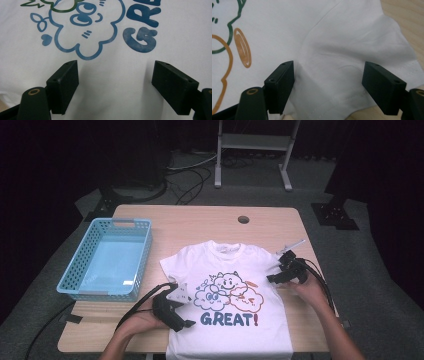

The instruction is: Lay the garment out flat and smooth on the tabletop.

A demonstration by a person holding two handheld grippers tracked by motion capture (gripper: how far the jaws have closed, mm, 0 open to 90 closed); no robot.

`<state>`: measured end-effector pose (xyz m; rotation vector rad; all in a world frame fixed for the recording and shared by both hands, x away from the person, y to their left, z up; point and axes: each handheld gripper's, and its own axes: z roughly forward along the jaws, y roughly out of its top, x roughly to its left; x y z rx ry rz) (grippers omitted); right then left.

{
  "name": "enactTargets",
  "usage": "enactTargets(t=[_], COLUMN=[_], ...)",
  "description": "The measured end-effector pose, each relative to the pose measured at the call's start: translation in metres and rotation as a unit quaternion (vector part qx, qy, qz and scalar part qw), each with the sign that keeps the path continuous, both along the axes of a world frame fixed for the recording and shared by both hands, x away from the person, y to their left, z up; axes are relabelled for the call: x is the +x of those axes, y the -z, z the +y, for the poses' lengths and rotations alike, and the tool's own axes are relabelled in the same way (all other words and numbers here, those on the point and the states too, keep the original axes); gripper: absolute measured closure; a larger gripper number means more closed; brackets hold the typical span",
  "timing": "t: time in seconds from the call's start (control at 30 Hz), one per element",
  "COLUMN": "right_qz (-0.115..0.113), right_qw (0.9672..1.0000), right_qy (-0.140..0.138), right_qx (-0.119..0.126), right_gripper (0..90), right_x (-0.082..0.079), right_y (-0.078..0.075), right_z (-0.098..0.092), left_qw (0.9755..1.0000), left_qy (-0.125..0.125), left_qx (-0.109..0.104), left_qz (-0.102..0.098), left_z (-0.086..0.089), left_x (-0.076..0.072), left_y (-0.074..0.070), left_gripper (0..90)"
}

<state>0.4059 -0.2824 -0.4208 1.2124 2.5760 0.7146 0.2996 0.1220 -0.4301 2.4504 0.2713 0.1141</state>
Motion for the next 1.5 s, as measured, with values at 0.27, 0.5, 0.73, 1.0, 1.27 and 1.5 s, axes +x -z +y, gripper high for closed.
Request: enactTargets(t=[0.27, 0.5, 0.73, 1.0, 1.27, 1.5], right_qz=[-0.02, -0.027, -0.018, -0.019, -0.042, -0.057], right_qw=[0.9997, 0.9982, 0.9963, 0.9963, 0.9973, 0.9969], right_qy=[0.005, -0.052, -0.082, -0.084, -0.053, -0.032], right_qx=[-0.011, 0.01, 0.022, 0.006, 0.029, 0.043], right_gripper=[23.6, 22.1, 18.8, 15.1, 14.6, 14.7], right_x=[-0.008, -0.044, -0.072, -0.081, -0.055, -0.028], right_y=[-0.011, -0.022, -0.014, 0.006, 0.01, 0.013], right_z=[-0.004, 0.029, 0.046, 0.054, 0.055, 0.054], left_qw=[0.9998, 0.9999, 0.9993, 0.9982, 0.995, 0.9889], left_qy=[-0.008, -0.013, -0.036, -0.059, -0.099, -0.148], left_qx=[-0.016, -0.009, 0.0, -0.003, -0.013, -0.011], left_qz=[0.002, -0.002, -0.015, 0.0, -0.002, -0.006], left_z=[0.004, 0.004, -0.001, -0.003, 0.001, -0.001], left_x=[0.001, 0.002, 0.005, 0.017, 0.053, 0.088], left_y=[0.002, 0.001, -0.001, 0.0, 0.0, 0.0], left_gripper=[20.9, 20.3, 19.6, 19.8, 23.8, 23.4])
